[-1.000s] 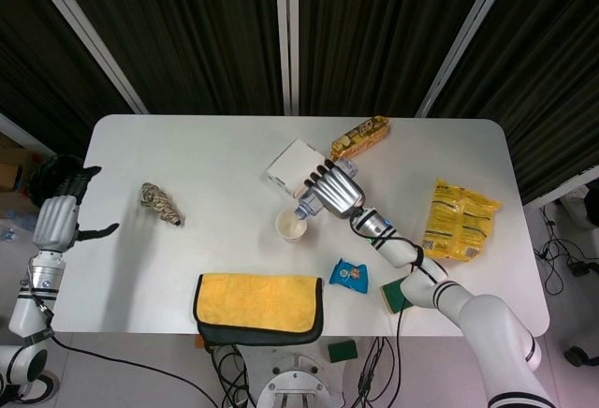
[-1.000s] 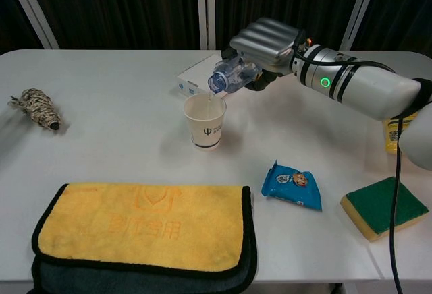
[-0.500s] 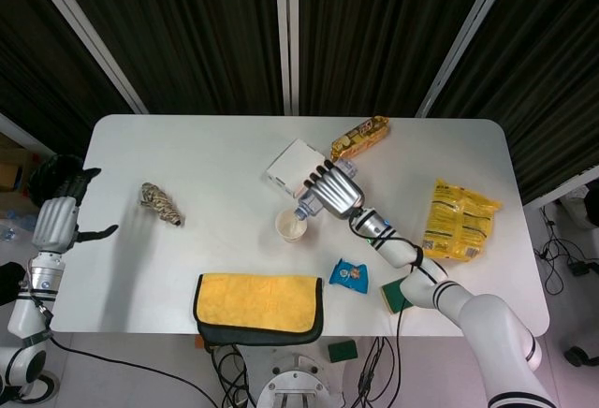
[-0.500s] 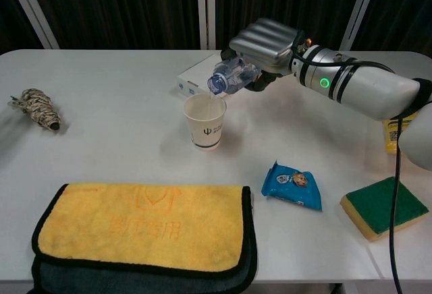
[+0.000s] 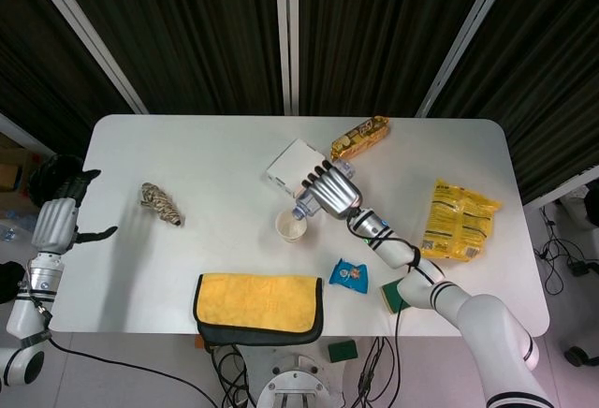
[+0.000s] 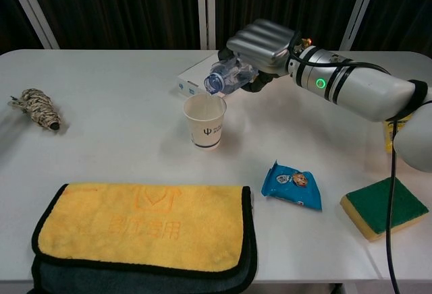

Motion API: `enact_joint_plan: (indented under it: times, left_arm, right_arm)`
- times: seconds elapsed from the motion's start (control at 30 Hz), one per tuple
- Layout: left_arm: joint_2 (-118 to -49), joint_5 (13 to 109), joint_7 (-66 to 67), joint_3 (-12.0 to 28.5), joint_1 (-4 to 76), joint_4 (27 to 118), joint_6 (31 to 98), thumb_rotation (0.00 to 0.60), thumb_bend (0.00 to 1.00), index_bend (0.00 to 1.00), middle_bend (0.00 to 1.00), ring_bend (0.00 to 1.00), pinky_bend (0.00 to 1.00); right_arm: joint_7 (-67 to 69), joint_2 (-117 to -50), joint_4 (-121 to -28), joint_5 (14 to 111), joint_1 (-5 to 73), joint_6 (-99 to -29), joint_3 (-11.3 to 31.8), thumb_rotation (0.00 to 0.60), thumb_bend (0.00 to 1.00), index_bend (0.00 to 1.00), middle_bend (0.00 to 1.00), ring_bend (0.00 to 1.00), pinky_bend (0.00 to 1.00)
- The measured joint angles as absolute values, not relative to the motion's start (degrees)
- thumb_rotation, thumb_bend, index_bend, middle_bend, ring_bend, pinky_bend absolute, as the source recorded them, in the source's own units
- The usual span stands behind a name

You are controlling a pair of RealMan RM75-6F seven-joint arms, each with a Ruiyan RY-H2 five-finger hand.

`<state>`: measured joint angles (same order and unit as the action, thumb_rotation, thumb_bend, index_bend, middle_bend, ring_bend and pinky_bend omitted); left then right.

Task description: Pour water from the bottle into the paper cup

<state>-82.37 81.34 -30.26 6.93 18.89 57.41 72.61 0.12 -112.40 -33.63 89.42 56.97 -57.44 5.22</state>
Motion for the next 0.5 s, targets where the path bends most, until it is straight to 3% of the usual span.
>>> enact_joint_plan:
  times: [0.5]
  left_arm:
    - [-82.47,81.68,-30.82,6.46,19.03,56.98,71.94,0.6,0.07,0.1,0.1,0.05,0.17]
  right_arm:
    - [7.43,-109.1,-43.22,84.66,55.66,-55.99,9.11,0.6,0.48,0.83,0.57,0.39,0.35]
